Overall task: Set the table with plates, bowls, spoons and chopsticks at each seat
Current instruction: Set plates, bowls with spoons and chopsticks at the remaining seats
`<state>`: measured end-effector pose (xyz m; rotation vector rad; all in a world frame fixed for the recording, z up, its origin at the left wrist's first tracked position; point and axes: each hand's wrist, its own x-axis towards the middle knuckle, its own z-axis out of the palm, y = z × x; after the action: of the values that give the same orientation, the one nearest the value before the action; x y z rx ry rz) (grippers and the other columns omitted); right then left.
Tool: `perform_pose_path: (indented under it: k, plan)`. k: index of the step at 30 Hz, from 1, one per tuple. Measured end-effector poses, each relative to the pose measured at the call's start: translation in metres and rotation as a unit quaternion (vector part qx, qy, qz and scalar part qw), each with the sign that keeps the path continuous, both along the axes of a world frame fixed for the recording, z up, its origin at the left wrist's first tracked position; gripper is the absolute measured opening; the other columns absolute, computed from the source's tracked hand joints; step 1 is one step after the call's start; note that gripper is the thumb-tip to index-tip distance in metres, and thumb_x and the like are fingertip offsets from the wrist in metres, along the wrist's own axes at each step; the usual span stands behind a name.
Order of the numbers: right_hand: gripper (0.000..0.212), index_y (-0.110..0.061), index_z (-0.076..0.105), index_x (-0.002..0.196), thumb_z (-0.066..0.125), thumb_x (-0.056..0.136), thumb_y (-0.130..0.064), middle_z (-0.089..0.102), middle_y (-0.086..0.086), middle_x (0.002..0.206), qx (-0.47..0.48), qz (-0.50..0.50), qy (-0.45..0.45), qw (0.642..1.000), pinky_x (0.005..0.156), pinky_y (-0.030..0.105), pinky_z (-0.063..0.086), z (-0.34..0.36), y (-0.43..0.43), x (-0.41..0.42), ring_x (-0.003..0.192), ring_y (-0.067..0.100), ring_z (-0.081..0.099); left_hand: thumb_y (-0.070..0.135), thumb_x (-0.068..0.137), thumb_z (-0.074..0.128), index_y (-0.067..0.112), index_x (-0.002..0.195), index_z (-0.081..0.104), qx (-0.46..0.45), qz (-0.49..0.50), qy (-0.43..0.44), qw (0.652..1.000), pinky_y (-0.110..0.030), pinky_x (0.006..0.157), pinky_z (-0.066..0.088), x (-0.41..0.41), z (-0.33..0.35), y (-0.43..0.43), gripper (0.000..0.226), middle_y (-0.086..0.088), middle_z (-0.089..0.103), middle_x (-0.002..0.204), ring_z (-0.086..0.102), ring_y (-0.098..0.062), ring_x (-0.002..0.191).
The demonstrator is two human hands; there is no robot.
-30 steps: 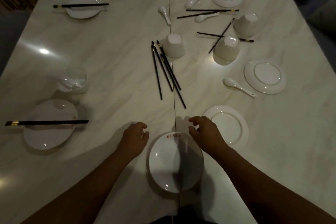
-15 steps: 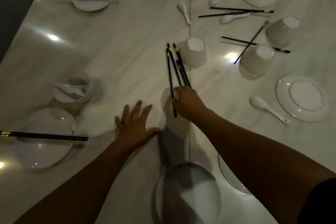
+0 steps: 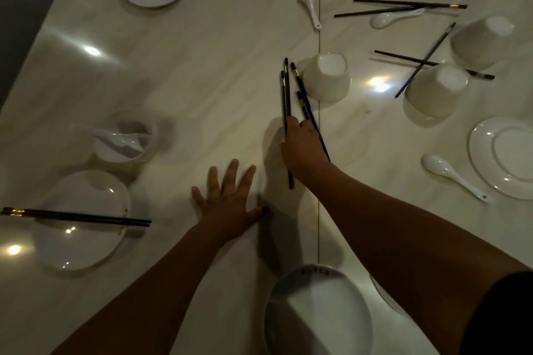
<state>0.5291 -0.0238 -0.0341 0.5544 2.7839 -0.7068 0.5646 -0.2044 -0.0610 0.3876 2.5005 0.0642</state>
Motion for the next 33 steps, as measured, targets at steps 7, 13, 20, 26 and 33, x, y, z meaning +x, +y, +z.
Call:
perform_pose_path:
  k: [7,13,20,26,33]
  plan:
    - [0.019,-0.001,0.051,0.111,0.046,0.094,-0.007,0.061,0.015,0.106,0.000,-0.008,-0.055,0.998,0.068,0.029,0.045,0.009,-0.002,0.015,0.092,0.027,0.061,0.079,0.077,0.035,0.050,0.140,-0.019,0.018,-0.007,0.002,1.000,-0.064,0.107,-0.012,0.002,0.000,-0.004,0.088,0.013,-0.031,0.153,-0.030,-0.029,0.140]
    - [0.020,-0.002,0.050,0.111,0.050,0.092,-0.010,0.057,0.016,0.109,0.032,0.032,-0.062,0.997,0.079,0.032,0.044,0.012,-0.009,0.054,0.099,0.029,0.057,0.053,0.093,0.035,0.042,0.147,0.005,0.066,0.009,0.062,0.996,-0.056,0.114,-0.005,0.009,0.005,-0.012,0.063,0.013,-0.012,0.158,-0.013,-0.022,0.146]
    - [0.043,-0.004,0.035,0.135,0.045,0.093,-0.006,0.044,0.020,0.131,0.021,0.091,-0.097,0.991,0.099,0.040,0.043,0.014,-0.011,0.101,0.119,0.032,0.043,0.039,0.094,0.035,0.026,0.146,0.027,0.136,0.025,0.047,0.989,-0.041,0.118,0.007,0.045,0.017,-0.032,0.054,-0.001,0.009,0.160,0.004,-0.023,0.147]
    - [0.037,-0.006,0.035,0.130,0.043,0.093,-0.007,0.058,0.018,0.112,0.033,0.087,-0.107,0.990,0.075,0.038,0.047,0.044,-0.006,0.130,0.095,0.032,0.058,0.038,0.091,0.046,0.024,0.141,0.037,0.226,0.045,0.104,0.968,-0.041,0.114,0.023,0.073,0.046,-0.039,0.053,-0.010,0.023,0.153,0.020,-0.029,0.140]
    - [0.037,-0.013,0.038,0.127,0.040,0.091,-0.009,0.063,0.009,0.103,0.144,0.291,-0.007,0.946,0.076,0.036,0.036,0.087,-0.004,0.172,0.089,0.030,0.058,0.048,0.084,0.057,0.038,0.146,0.020,0.116,-0.148,0.236,0.953,-0.058,0.113,0.002,0.081,0.089,-0.022,0.073,-0.003,0.014,0.158,0.007,-0.037,0.143]
